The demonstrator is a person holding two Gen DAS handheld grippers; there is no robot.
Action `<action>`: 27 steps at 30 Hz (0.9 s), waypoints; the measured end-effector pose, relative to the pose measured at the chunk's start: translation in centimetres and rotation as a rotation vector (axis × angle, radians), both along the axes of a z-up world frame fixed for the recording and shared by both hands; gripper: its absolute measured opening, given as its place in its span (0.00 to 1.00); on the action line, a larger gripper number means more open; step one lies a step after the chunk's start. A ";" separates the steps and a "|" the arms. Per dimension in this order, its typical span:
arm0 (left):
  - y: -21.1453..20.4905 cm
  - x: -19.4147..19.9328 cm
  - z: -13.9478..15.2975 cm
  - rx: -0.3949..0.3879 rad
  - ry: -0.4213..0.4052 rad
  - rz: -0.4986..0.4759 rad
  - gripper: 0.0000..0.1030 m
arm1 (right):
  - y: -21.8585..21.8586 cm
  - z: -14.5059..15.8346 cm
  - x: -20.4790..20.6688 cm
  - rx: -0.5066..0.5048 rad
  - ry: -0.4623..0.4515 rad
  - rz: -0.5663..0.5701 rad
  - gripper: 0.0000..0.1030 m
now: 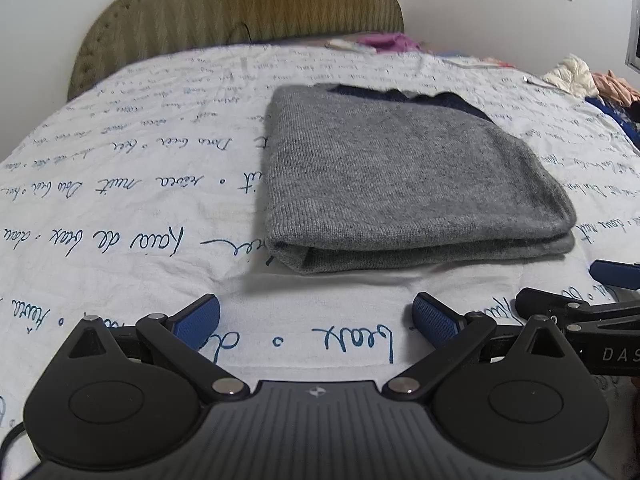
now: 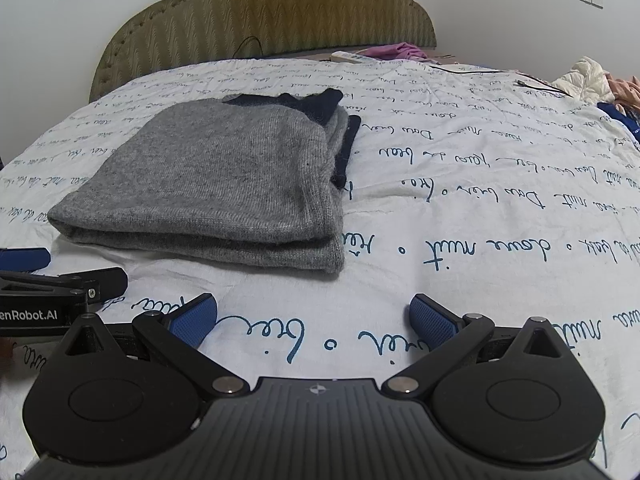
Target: Fold small clothes
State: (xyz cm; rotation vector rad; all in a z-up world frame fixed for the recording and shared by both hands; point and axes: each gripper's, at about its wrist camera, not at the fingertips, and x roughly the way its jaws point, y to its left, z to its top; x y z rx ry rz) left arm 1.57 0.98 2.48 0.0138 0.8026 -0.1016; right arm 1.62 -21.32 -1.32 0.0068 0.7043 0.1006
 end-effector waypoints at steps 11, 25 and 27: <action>0.9 -1.1 3.6 -0.095 0.106 0.002 1.00 | 0.2 4.9 -0.8 0.031 0.087 0.017 0.99; 0.3 -0.2 4.9 -0.109 0.113 0.000 1.00 | 0.2 4.1 2.4 0.083 0.246 0.004 0.99; 0.2 -0.2 4.9 -0.084 0.111 -0.007 1.00 | 0.5 3.9 2.5 0.073 0.254 0.015 0.99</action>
